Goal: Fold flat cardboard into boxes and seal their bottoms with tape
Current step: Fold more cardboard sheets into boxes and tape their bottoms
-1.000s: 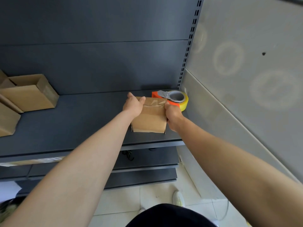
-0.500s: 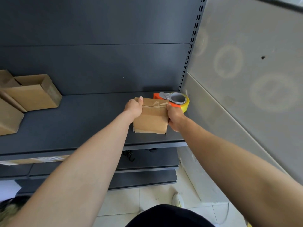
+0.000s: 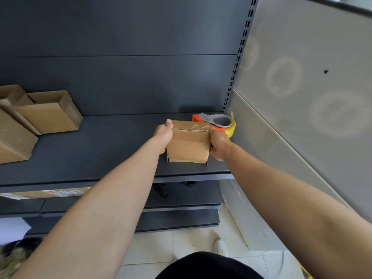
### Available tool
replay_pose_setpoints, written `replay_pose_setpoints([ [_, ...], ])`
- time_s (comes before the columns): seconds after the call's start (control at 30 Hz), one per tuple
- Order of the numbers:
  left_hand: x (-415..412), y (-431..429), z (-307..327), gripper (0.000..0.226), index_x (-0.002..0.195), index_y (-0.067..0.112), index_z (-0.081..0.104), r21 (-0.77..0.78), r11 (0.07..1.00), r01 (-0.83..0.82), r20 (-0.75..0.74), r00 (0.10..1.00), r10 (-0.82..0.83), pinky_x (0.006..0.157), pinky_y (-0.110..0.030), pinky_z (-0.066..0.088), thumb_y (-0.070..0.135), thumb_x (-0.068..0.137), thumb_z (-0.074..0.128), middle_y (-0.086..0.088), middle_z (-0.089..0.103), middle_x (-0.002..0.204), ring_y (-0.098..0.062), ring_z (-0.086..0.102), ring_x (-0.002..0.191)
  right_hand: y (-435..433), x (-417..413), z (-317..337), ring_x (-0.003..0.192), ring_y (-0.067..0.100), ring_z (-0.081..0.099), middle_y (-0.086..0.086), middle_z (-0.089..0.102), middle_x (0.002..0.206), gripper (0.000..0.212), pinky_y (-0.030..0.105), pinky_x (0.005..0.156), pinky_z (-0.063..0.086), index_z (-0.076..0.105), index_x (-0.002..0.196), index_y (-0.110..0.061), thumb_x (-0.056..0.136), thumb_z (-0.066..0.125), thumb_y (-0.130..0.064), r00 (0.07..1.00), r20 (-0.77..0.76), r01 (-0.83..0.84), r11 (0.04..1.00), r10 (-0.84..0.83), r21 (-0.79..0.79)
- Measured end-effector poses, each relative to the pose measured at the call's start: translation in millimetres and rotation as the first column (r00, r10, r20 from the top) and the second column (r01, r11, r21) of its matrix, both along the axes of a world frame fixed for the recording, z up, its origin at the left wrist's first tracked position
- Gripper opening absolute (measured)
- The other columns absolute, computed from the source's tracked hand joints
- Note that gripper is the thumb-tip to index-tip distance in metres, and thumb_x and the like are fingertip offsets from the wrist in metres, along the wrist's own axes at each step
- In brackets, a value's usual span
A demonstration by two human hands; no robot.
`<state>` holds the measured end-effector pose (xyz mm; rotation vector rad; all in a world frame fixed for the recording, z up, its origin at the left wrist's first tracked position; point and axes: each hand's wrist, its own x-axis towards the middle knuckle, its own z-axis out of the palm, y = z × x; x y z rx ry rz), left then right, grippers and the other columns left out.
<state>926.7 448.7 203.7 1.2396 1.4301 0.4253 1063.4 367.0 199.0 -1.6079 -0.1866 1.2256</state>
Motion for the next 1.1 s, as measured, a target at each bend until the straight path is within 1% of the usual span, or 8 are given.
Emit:
replay_pose_setpoints([
  [0.27,-28,6,-4,0.042,0.135,0.020,0.051,-0.018,0.998,-0.063,0.233,0.970,0.066,0.108,-0.043,0.038,0.037,0.098,0.042,-0.002,0.053,0.137,-0.024,0.050,0.125,3,-17,8,0.096,0.024,0.062,0.005,0.064,0.101,0.018,0.041,0.090,0.052,0.056,0.084,-0.019,0.099,0.047,-0.021,0.998,0.068,0.002,0.998,-0.006,0.069],
  [0.4,-49,7,10,0.022,0.099,0.021,0.066,-0.028,0.982,-0.186,0.424,0.888,0.180,0.084,-0.037,0.046,0.036,0.094,0.050,0.002,0.064,0.109,-0.022,0.059,0.101,13,-35,17,0.102,0.027,0.064,0.006,0.066,0.100,0.010,0.044,0.095,0.050,0.062,0.088,-0.016,0.094,0.055,-0.020,1.000,0.013,0.006,0.983,-0.009,0.183],
  [0.47,-60,9,9,0.029,0.108,0.020,0.065,-0.025,0.960,-0.280,0.440,0.859,0.262,0.096,-0.039,0.045,0.040,0.089,0.057,0.001,0.063,0.118,-0.020,0.058,0.110,17,-41,19,0.093,0.023,0.063,0.005,0.065,0.094,0.011,0.043,0.094,0.052,0.064,0.098,-0.013,0.094,0.054,-0.012,1.000,-0.002,-0.013,0.978,0.013,0.210],
  [0.53,-71,9,6,0.023,0.106,0.014,0.065,-0.006,0.952,-0.307,0.469,0.839,0.274,0.091,-0.034,0.046,0.013,0.083,0.061,-0.003,0.063,0.111,-0.018,0.059,0.102,19,-47,21,0.084,0.020,0.062,0.004,0.064,0.089,0.028,0.034,0.078,0.056,0.062,0.114,-0.009,0.091,0.050,-0.001,1.000,-0.006,-0.023,0.976,0.025,0.215],
  [0.6,-80,7,2,0.048,0.121,0.007,0.059,-0.030,0.958,-0.284,0.464,0.845,0.265,0.093,-0.031,0.046,-0.013,0.080,0.045,-0.008,0.061,0.120,-0.017,0.058,0.111,19,-55,21,0.078,0.019,0.061,0.005,0.063,0.088,0.021,0.029,0.065,0.055,0.062,0.106,-0.010,0.089,0.050,-0.004,1.000,0.004,-0.014,0.981,0.014,0.193],
  [0.7,-88,-1,3,0.070,0.146,0.003,0.032,0.004,0.962,-0.274,0.375,0.892,0.252,0.101,-0.023,0.041,-0.027,0.082,0.027,-0.008,0.043,0.146,-0.015,0.043,0.133,18,-68,19,0.092,0.021,0.059,0.001,0.061,0.094,0.006,0.039,0.088,0.051,0.057,0.095,-0.016,0.093,0.055,-0.021,0.998,0.066,-0.011,0.994,0.004,0.108],
  [0.93,-116,0,-9,0.055,0.135,0.006,0.050,0.075,0.955,-0.285,0.265,0.929,0.257,0.093,-0.027,0.046,-0.016,0.085,0.040,-0.008,0.057,0.132,-0.017,0.054,0.114,19,-91,9,0.088,0.011,0.059,-0.004,0.063,0.100,0.036,0.031,0.077,0.046,0.057,0.121,-0.012,0.101,0.041,-0.038,0.991,-0.059,-0.113,0.986,0.121,0.119],
  [1.1,-128,7,-16,0.042,0.119,0.011,0.054,0.180,0.915,-0.361,0.225,0.921,0.319,0.082,-0.025,0.045,-0.013,0.085,0.051,0.000,0.056,0.118,-0.014,0.054,0.104,35,-97,2,0.122,0.022,0.053,0.009,0.060,0.127,0.061,0.040,0.107,0.036,0.054,0.126,0.001,0.100,0.031,-0.050,0.981,-0.077,-0.170,0.979,0.179,0.116],
])
